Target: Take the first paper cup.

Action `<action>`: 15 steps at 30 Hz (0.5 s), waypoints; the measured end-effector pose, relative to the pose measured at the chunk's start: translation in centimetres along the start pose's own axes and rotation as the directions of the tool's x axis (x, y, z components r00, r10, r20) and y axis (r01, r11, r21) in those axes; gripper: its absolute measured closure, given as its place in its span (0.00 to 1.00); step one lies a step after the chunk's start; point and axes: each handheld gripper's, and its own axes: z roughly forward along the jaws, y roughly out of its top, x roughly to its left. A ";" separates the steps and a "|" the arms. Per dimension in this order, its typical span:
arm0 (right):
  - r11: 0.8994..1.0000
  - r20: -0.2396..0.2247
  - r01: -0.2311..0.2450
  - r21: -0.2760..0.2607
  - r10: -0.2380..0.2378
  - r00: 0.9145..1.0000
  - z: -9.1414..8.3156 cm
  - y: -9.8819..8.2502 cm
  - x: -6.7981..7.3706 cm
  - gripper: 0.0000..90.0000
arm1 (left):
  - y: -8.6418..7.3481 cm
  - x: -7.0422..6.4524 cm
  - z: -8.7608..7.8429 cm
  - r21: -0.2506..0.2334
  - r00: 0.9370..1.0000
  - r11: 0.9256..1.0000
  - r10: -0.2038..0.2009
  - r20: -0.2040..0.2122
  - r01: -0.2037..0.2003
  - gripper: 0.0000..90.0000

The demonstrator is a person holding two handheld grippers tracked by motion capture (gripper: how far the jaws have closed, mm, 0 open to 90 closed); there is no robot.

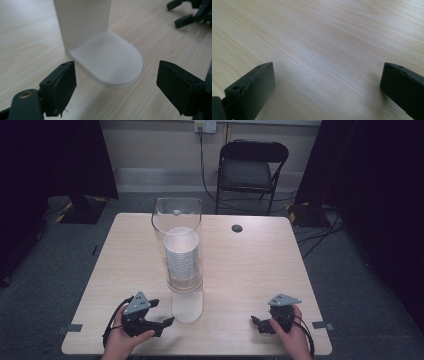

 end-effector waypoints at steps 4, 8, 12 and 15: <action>1.000 0.000 0.000 0.000 0.000 1.000 0.0 0.0 0.0 0.00 | 1.4 -0.6 0.2 -0.039 1.000 0.999 -0.002 0.022 0.003 0.18; 1.000 0.000 0.000 0.000 0.000 1.000 0.0 0.0 0.0 0.00 | 2.8 -1.2 0.4 -0.059 0.999 0.998 0.013 0.038 -0.011 0.18; 1.000 0.000 -0.001 0.001 0.001 1.000 0.0 0.0 0.0 0.00 | 4.0 -1.5 0.6 -0.074 0.999 0.997 0.033 0.034 -0.031 0.19; 1.000 0.000 -0.001 0.001 0.001 1.000 0.0 0.0 0.0 0.00 | 4.7 -1.5 0.4 -0.094 0.999 0.995 0.041 0.018 -0.039 0.19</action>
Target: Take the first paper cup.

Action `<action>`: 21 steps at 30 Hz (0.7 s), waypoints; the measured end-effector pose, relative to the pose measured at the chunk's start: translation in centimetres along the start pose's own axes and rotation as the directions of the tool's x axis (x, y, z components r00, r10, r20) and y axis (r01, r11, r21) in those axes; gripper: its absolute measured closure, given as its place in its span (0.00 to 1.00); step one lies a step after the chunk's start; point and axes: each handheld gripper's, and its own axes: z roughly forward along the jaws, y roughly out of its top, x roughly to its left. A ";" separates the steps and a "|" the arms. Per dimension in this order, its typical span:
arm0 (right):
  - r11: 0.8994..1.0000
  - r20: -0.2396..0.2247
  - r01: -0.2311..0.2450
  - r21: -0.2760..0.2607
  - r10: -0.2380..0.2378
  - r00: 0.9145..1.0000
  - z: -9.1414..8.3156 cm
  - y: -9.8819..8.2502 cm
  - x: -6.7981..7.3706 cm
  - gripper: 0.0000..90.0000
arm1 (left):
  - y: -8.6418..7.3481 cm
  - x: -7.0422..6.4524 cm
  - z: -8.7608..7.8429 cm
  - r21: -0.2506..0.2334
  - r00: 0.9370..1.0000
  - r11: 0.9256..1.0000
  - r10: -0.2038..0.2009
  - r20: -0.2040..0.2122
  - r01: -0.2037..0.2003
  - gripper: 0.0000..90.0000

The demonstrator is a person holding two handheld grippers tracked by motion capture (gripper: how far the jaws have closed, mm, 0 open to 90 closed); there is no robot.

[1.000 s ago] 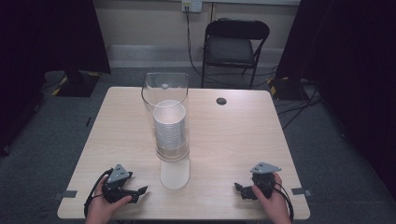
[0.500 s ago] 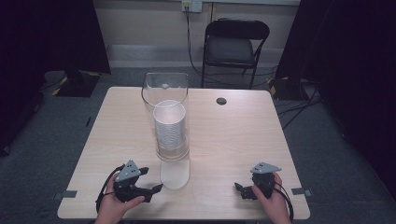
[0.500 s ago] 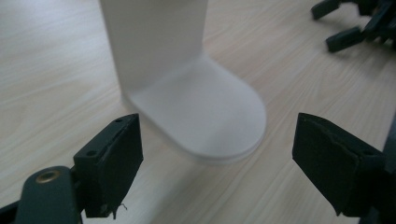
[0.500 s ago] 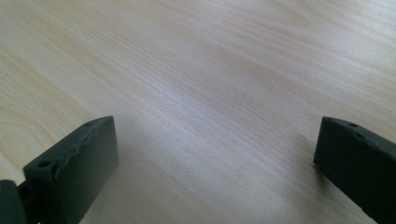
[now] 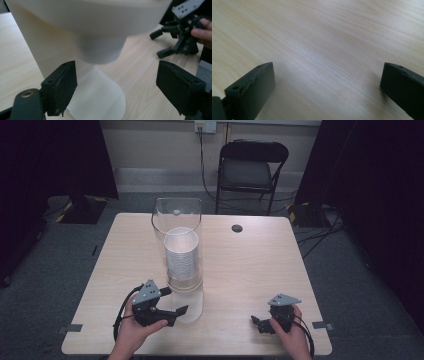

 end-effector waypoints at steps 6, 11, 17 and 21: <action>1.000 -0.001 0.002 -0.001 -0.002 1.000 0.0 0.0 0.0 0.00 | 1.1 0.1 0.5 -0.011 1.000 1.000 0.009 -0.025 -0.010 0.19; 1.000 -0.001 0.002 -0.001 -0.002 1.000 0.0 0.0 0.0 0.00 | 1.2 0.2 1.5 -0.010 0.997 1.000 0.015 -0.070 -0.016 0.19; 1.000 -0.001 0.002 -0.001 -0.002 1.000 0.0 0.0 0.0 0.00 | 0.9 0.1 2.7 -0.073 0.991 0.997 0.015 -0.132 -0.025 0.25; 1.000 -0.001 0.002 -0.001 -0.002 1.000 0.0 0.0 0.0 0.00 | 0.7 -0.1 3.2 -0.104 0.986 0.994 0.021 -0.164 -0.038 0.30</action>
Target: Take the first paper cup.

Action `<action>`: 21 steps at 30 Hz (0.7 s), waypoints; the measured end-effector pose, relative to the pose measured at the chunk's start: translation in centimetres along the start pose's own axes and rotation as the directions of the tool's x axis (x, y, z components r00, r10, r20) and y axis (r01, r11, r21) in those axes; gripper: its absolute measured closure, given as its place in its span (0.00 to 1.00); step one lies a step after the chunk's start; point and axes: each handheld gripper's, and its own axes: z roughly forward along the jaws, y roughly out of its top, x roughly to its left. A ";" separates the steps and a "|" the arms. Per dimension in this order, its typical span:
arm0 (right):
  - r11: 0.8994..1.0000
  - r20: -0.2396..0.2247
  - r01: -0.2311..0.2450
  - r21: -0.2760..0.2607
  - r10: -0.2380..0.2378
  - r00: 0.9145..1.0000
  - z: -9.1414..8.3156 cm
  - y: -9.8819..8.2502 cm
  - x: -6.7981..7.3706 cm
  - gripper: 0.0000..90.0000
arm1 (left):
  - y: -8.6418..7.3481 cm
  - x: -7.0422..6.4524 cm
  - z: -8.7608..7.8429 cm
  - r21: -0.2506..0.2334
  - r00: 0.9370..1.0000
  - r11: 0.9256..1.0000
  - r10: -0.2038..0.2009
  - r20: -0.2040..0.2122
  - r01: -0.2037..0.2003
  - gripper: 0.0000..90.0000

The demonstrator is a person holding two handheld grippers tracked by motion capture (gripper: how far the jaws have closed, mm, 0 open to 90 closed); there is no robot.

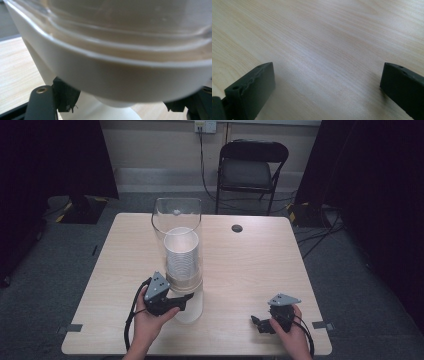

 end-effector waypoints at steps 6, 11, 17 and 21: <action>1.000 0.000 0.000 0.000 0.000 1.000 0.0 0.0 0.0 0.00 | 0.2 -0.4 0.6 -0.026 1.000 0.999 0.024 -0.019 -0.025 0.36; 1.000 0.000 0.000 0.000 0.000 1.000 0.0 0.0 0.0 0.00 | 0.1 -0.5 0.5 -0.026 0.999 0.999 0.033 -0.033 -0.034 0.37; 1.000 0.002 0.001 0.001 -0.001 1.000 0.0 0.0 0.0 0.00 | -0.3 -0.6 0.7 -0.030 0.999 0.999 0.035 -0.033 -0.036 0.38; 1.000 0.002 0.000 0.000 0.000 1.000 0.0 0.0 0.0 0.00 | -0.6 -0.6 0.7 -0.028 0.999 0.999 0.028 -0.031 -0.029 0.38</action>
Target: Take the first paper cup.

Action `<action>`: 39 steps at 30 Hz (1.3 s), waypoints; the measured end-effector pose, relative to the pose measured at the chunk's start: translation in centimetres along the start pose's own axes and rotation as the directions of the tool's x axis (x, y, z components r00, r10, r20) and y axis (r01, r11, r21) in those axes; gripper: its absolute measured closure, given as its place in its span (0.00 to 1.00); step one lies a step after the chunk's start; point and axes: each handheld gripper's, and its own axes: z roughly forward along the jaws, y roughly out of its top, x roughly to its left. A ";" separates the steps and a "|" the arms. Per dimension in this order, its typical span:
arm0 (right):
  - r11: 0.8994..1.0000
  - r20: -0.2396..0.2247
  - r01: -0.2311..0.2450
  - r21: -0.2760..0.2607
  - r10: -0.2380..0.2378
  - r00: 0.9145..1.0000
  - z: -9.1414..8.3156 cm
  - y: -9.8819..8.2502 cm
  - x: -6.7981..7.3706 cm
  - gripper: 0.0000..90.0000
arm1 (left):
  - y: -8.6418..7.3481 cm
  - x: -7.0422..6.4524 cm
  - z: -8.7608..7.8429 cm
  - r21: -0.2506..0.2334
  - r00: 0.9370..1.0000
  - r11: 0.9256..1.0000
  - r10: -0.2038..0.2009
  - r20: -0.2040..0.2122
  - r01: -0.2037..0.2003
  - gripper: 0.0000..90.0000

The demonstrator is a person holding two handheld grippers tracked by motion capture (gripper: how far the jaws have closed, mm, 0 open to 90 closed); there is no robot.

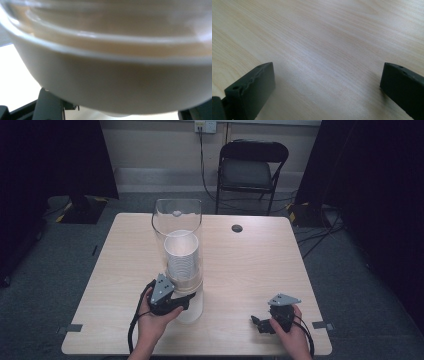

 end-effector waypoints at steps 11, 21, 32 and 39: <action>1.000 -0.003 0.000 0.000 0.000 1.000 0.0 0.0 0.0 0.00 | -6.7 -0.7 1.1 0.260 0.997 0.963 -0.078 0.025 0.069 0.41; 1.000 -0.004 0.005 -0.002 -0.005 1.000 0.0 0.0 -0.1 0.00 | -6.8 -0.5 0.7 0.279 0.995 0.958 -0.087 0.047 0.071 0.40; 1.000 -0.004 0.005 -0.002 -0.005 1.000 0.0 0.0 -0.1 0.00 | -7.1 0.8 -1.8 0.312 0.998 0.949 -0.061 0.028 0.049 0.39; 1.000 -0.004 0.004 -0.001 -0.004 1.000 0.0 0.0 -0.1 0.00 | -7.3 2.1 -2.5 0.309 0.997 0.948 -0.071 -0.022 0.074 0.39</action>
